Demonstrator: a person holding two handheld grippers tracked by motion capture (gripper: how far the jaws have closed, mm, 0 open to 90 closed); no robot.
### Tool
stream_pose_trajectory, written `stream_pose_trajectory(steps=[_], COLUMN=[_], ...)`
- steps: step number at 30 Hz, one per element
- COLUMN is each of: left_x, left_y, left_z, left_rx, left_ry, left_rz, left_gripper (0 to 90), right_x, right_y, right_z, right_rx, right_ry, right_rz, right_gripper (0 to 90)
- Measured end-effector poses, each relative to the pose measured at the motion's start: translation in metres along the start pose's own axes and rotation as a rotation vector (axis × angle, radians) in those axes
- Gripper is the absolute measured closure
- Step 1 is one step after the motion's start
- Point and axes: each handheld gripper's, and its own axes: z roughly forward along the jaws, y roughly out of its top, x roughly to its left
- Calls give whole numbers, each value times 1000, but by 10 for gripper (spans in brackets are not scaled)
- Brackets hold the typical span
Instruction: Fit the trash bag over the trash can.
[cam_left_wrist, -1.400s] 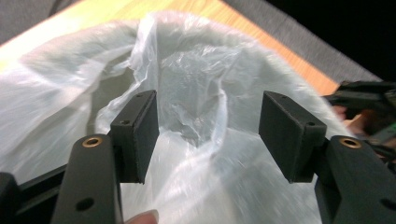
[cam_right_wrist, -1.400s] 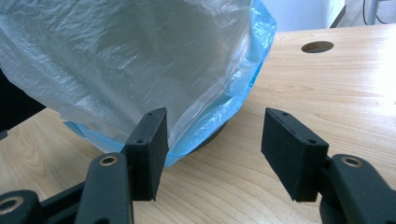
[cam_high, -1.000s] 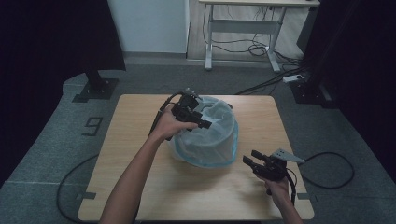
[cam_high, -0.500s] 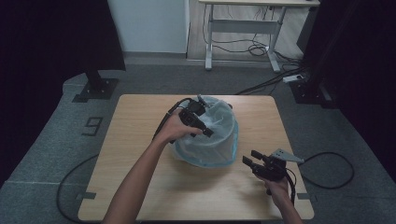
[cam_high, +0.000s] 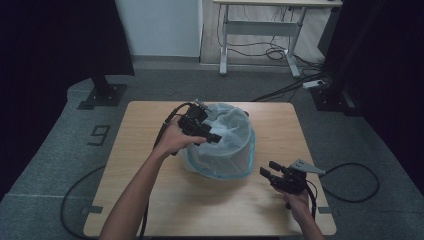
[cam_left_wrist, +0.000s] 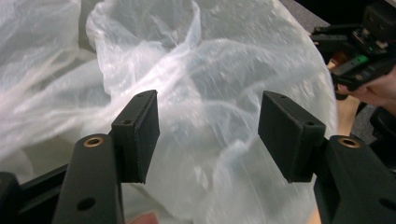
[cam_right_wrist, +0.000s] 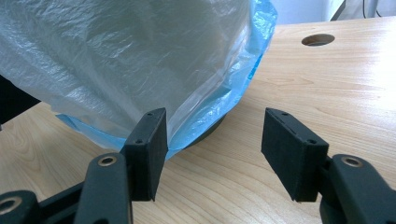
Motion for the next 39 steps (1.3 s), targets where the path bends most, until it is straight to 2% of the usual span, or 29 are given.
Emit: stream_pose_trajectory(steps=[5, 10, 13, 18, 23, 30, 36, 37, 39], left_x=[-8, -8, -4, -3, -7, -15, -18, -19, -19], left_y=[-11, -17, -20, -21, -23, -29, -43, -50, -54], left_z=[-2, 3, 10, 12, 4, -15, -34, -41, -44], left_rx=[20, 50, 72, 60, -3, -133, -231, -254, -266], left_ry=[-1, 20, 28, 22, 17, 51, 70, 74, 80], left_rz=[22, 18, 1, -1, 15, 26, 22, 22, 21], left_gripper=[380, 382, 381, 380, 362, 305, 303, 303, 302], right_x=[1, 2, 1, 0, 0, -2, -3, -3, -4], right_y=[-1, -2, -2, -3, -3, -4, -4, -4, -5], right_z=[1, 3, 3, 4, 4, 4, 1, 1, 1], right_rx=[5, 11, 12, 19, 19, 26, 26, 26, 26], right_ry=[3, 6, 5, 6, 4, -9, -19, -21, -25], right_rz=[-1, -4, -1, 2, -1, -5, -8, -7, -8], right_gripper=[399, 397, 396, 395, 393, 390, 390, 390, 389])
